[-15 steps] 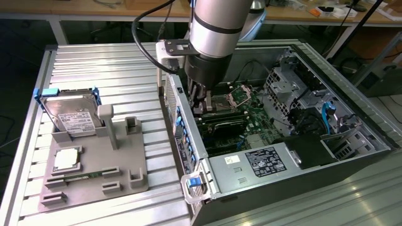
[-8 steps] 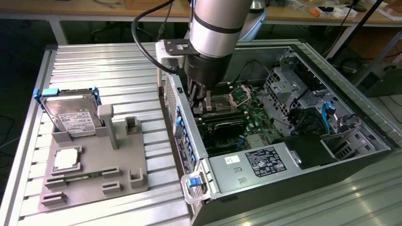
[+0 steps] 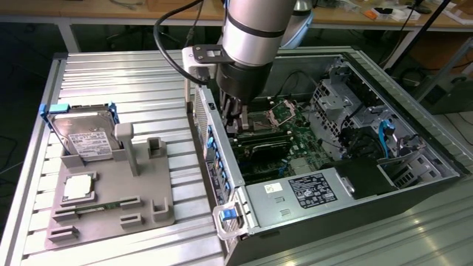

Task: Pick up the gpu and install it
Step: 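Press down on the gpu until it lock into place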

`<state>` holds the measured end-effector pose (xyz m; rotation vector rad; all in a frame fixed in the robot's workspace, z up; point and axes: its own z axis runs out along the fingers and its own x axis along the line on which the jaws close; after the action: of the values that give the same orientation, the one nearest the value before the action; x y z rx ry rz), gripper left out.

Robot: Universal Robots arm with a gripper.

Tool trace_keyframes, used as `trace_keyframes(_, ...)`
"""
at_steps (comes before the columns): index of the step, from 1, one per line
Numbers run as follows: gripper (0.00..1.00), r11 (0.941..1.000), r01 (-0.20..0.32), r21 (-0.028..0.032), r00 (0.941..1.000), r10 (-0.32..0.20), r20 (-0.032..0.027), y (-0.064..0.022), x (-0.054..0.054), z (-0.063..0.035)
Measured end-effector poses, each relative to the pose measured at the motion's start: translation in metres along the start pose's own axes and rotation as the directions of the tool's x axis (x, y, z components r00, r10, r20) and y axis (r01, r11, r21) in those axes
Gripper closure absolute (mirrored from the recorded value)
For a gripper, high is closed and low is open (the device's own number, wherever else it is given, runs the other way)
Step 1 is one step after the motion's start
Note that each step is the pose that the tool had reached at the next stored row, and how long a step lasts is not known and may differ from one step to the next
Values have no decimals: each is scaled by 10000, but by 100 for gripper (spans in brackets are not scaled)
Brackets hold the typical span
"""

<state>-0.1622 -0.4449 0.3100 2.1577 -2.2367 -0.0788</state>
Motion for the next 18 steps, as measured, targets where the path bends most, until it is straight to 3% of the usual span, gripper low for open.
trace_keyframes(5, 89, 10000, 2, -9, 10000, -2, -16, -5, 2, 71)
trace_keyframes(7, 89, 10000, 5, 26, 10000, -5, 42, -11, 0, 130)
trace_keyframes(10, 89, 10000, -1, -1, 10000, 1, 14, -12, -4, 115)
trace_keyframes(12, 89, 10000, 1, 0, 10000, -1, 51, -50, -8, 113)
trace_keyframes(15, 89, 10000, 7, -5, 9999, -7, 153, -179, -18, 108)
trace_keyframes(18, 89, 10000, 5, -15, 9999, -5, 165, -244, -21, 110)
